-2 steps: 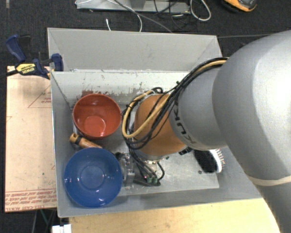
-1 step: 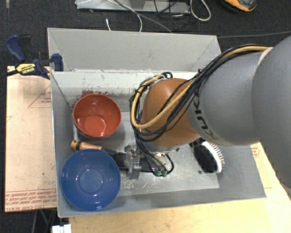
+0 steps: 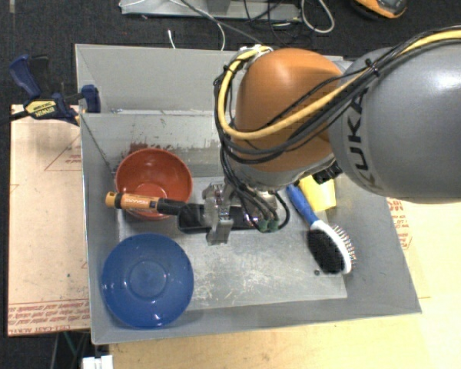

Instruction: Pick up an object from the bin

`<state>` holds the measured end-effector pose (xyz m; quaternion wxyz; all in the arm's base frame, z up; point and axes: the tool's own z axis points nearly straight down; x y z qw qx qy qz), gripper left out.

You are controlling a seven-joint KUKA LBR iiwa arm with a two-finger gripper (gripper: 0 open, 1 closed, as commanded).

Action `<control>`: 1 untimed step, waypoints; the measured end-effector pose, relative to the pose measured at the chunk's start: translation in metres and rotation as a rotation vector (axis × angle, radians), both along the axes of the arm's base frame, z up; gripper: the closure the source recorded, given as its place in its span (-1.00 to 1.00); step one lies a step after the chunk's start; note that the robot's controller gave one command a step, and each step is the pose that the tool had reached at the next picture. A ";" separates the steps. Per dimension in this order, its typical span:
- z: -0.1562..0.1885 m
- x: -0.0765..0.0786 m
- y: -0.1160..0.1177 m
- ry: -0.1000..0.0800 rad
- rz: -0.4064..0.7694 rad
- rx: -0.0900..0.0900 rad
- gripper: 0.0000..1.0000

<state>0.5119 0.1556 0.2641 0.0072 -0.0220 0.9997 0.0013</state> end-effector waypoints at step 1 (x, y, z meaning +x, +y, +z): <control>-0.037 -0.018 -0.005 0.004 -0.015 -0.002 1.00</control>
Offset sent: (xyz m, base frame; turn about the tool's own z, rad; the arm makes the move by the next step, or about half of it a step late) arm -0.0045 0.0100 -0.0512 0.1720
